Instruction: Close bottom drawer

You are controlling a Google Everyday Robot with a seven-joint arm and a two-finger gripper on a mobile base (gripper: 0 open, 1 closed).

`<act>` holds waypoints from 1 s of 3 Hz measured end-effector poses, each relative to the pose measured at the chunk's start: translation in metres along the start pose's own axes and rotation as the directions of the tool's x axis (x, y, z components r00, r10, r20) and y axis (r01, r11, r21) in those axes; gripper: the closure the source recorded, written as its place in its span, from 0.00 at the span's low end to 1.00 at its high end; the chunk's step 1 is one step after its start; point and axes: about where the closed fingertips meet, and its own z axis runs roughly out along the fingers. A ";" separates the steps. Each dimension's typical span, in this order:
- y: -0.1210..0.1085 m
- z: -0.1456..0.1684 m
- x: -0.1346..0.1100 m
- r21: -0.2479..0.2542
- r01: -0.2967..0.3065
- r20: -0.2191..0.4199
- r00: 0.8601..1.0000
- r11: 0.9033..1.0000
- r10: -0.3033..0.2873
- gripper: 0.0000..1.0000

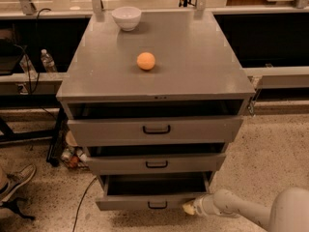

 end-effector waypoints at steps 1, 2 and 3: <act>-0.014 -0.003 -0.011 0.058 -0.009 0.069 0.998 0.998 0.005 1.00; -0.028 0.000 -0.023 0.072 -0.015 0.170 0.985 0.997 0.003 1.00; -0.035 0.002 -0.034 0.075 -0.005 0.210 0.978 0.997 -0.010 1.00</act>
Offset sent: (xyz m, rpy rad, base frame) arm 0.0839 -0.0281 0.0110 0.1046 -0.3101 -0.1603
